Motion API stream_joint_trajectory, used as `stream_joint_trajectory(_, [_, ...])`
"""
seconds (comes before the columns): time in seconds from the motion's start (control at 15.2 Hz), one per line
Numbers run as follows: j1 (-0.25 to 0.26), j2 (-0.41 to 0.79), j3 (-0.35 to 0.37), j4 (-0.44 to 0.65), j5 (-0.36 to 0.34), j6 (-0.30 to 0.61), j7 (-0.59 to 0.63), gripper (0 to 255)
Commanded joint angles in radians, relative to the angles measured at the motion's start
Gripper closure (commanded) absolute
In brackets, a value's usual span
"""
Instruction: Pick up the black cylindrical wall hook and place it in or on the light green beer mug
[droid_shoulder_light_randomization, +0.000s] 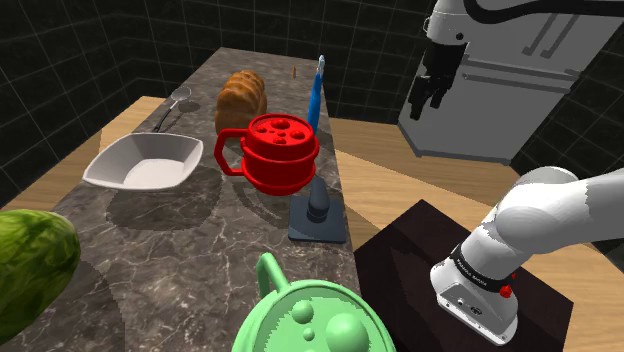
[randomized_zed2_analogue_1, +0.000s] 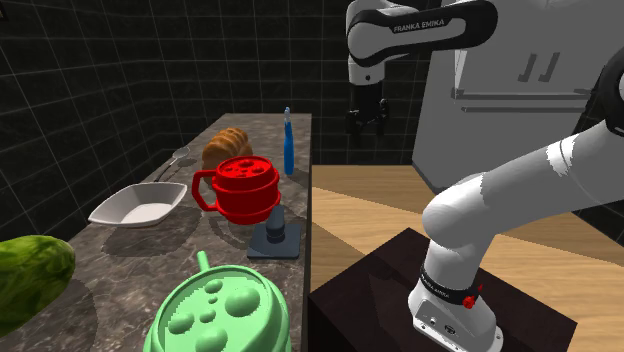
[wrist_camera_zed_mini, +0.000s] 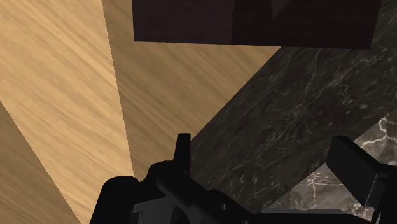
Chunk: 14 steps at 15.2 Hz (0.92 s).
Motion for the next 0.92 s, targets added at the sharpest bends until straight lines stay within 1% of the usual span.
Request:
stream_joint_trajectory(0.0, [0.000, 0.000, 0.000, 0.000, 0.000, 0.000, 0.000, 0])
stream_joint_trajectory(0.46, [0.065, 0.000, 0.133, -0.082, 0.134, 0.092, 0.173, 0])
stream_joint_trajectory(0.86, [0.118, 0.056, 0.257, -0.106, 0.242, 0.194, 0.320, 0])
